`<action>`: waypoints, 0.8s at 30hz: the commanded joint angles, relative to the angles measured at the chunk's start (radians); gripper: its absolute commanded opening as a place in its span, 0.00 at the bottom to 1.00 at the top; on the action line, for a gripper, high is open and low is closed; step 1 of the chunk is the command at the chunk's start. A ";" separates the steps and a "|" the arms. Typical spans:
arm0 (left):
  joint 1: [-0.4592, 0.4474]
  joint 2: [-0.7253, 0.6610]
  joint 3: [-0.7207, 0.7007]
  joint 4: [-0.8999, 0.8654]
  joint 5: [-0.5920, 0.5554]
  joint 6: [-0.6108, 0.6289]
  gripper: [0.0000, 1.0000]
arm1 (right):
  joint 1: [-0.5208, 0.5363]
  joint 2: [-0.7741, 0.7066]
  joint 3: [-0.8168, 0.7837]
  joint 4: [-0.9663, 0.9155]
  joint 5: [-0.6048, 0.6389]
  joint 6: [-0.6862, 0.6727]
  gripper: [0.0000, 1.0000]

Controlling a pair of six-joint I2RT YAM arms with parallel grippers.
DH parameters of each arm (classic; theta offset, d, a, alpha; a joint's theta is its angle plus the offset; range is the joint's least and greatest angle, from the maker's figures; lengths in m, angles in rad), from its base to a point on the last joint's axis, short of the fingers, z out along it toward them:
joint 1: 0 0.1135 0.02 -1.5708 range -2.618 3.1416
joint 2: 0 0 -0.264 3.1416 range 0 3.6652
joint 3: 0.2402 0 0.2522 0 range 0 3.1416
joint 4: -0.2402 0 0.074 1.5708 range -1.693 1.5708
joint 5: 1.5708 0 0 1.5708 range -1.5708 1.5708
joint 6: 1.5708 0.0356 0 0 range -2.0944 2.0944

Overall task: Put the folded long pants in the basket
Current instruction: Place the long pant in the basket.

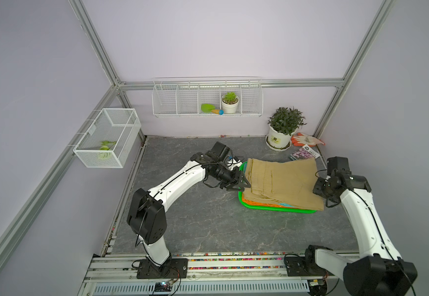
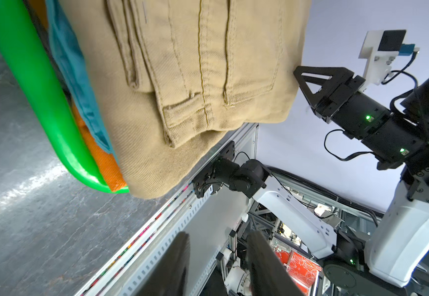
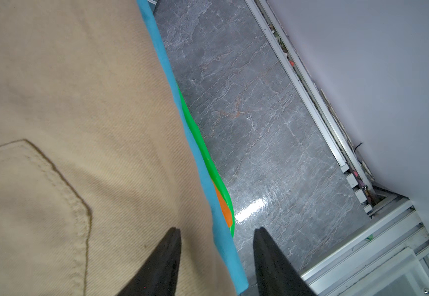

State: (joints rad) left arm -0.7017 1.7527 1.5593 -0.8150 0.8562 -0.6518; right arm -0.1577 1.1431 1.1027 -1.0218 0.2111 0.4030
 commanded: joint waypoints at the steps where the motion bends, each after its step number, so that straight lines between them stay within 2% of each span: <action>1: -0.002 0.059 0.074 0.018 -0.037 0.052 0.41 | -0.004 -0.029 0.050 0.005 -0.026 0.004 0.51; 6: -0.013 0.176 0.168 0.051 -0.053 0.044 0.36 | -0.003 -0.016 0.079 -0.004 -0.170 0.009 0.35; 10: -0.019 0.257 0.184 0.058 -0.072 0.050 0.32 | -0.003 -0.011 -0.004 0.019 -0.168 0.021 0.32; 15: -0.019 0.297 0.155 -0.019 -0.153 0.061 0.33 | -0.004 0.041 -0.016 -0.001 -0.065 0.041 0.50; 20: -0.015 0.194 0.169 -0.072 -0.210 0.099 0.40 | -0.011 0.078 0.071 -0.002 -0.061 0.022 0.57; 24: 0.012 0.106 0.201 -0.076 -0.306 0.098 0.49 | -0.029 0.108 0.119 0.086 -0.063 0.003 0.74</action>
State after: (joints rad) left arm -0.7086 1.9434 1.7138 -0.8646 0.6453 -0.5816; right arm -0.1692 1.2316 1.1866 -0.9989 0.1318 0.4137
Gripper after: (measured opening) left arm 0.483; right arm 0.714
